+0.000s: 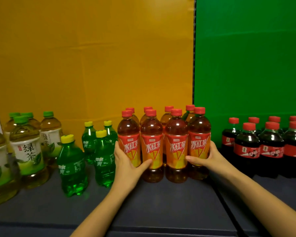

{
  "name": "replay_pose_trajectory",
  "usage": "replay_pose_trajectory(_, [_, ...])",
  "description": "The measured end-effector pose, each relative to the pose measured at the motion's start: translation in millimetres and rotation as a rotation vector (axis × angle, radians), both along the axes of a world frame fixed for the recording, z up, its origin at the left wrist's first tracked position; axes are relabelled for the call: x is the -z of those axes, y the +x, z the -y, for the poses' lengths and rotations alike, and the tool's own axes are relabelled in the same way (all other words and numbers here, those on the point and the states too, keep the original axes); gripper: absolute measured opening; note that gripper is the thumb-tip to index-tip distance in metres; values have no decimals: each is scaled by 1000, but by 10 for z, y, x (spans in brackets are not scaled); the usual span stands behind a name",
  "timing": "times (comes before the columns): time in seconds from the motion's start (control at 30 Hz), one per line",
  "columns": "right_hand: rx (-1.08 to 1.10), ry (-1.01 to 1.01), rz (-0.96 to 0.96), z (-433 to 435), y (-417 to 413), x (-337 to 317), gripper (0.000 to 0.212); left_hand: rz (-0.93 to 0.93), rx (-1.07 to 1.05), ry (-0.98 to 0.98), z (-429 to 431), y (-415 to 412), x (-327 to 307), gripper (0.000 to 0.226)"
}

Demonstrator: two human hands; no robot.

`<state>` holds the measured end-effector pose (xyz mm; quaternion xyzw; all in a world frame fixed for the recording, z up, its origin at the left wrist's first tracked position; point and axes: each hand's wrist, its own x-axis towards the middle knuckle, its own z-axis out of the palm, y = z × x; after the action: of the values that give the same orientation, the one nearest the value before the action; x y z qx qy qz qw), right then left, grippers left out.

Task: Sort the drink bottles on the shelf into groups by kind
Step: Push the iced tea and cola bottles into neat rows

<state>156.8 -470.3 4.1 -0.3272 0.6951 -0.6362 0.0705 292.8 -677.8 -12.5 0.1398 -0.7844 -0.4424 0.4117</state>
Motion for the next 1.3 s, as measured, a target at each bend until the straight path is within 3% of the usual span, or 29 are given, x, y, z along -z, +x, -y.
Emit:
replay_pose_trajectory(0.13, [102,-40,-61,108,95,74,125,-14,-48,-41,-26,-90,49,138])
replay_pose_trajectory(0.23, [133,-49,-107,143,122,118,123,-15,-80,-80,-31,-131,80,143])
replay_pose_trajectory(0.67, [158,-57,-126,186,109,143,119,25,-111,-110,-11,-148,56,142])
replay_pose_trajectory(0.77, [247,-40,-144,124,135,116,121,22,-80,-130,-10,-70,63,131])
replay_pose_trajectory(0.83, [385,-79,-276,42,229,59,101,22,-27,-162,-25,49,81,120])
replay_pose_trajectory(0.87, [432,-136,-383,-11,282,24,80,23,-2,-187,-36,120,95,115])
replay_pose_trajectory(0.93, [445,-219,-575,-97,385,-51,42,16,15,-253,-43,273,141,98])
replay_pose_trajectory(0.97, [419,-222,-629,-113,428,-79,35,5,-3,-297,-31,358,166,85])
replay_pose_trajectory(1.03, [314,-180,-656,-87,495,-114,28,-22,-99,-397,45,521,196,60])
replay_pose_trajectory(1.17, [107,-33,-650,184,728,-166,29,-140,-365,-475,410,873,152,34])
replay_pose_trajectory(1.23, [35,32,-645,384,862,-169,26,-170,-492,-517,636,1026,110,35])
replay_pose_trajectory(1.3, [-36,102,-641,610,994,-157,22,-169,-569,-498,853,1128,95,50])
